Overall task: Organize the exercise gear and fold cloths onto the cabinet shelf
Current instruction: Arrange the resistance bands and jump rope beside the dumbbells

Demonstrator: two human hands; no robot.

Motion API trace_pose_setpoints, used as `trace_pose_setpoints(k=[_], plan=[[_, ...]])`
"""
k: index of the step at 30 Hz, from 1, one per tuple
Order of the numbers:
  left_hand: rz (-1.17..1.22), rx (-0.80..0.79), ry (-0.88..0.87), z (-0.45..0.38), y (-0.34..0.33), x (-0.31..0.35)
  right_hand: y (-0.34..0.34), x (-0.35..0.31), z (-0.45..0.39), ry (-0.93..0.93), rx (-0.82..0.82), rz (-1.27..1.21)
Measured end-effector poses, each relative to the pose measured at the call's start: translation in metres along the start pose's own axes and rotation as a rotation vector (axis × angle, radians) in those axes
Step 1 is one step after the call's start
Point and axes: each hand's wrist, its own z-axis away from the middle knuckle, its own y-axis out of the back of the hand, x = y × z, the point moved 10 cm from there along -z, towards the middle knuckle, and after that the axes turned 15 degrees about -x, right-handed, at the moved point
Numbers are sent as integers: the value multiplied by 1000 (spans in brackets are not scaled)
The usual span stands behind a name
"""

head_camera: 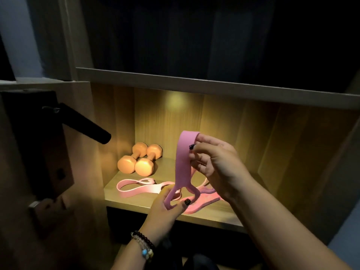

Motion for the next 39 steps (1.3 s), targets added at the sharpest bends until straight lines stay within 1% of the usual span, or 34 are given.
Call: trace_pose_setpoints(k=[2,4,5,8,12,14,17,21,23,25,28,31,34,36,37,39], plan=[[76,19,-5,6,-6,-3,-15,1,6,-7,-58,86],[163,44,27,13,-9,-11,-27,1,12,-16,-106,165],[167,61,30,18,-9,-13,-30,1,15,-17,-117,186],[125,86,13,32,-8,-14,-32,-2,25,1,-108,186],[190,75,7,44,-12,-19,-31,0,39,28,-92,155],[181,146,0,51,-9,-20,-30,2,45,36,-86,145],[252,241,-42,57,-3,-20,-23,-3,49,54,-28,143],[475,292,-103,58,13,-15,3,-15,47,90,116,113],[578,303,-143,56,22,-12,20,-7,45,49,179,124],[604,331,-148,55,33,-10,39,16,42,-45,233,96],[518,381,-126,55,47,-7,65,60,33,-168,275,17],[273,417,-116,51,62,6,91,105,21,-268,323,-15],[129,415,-82,47,71,8,102,152,15,-391,331,-14],[23,402,-54,43,78,8,105,174,10,-421,323,55],[-36,398,-44,42,81,9,106,181,7,-405,331,120],[-116,385,-31,38,88,11,103,179,-3,-315,343,353]])
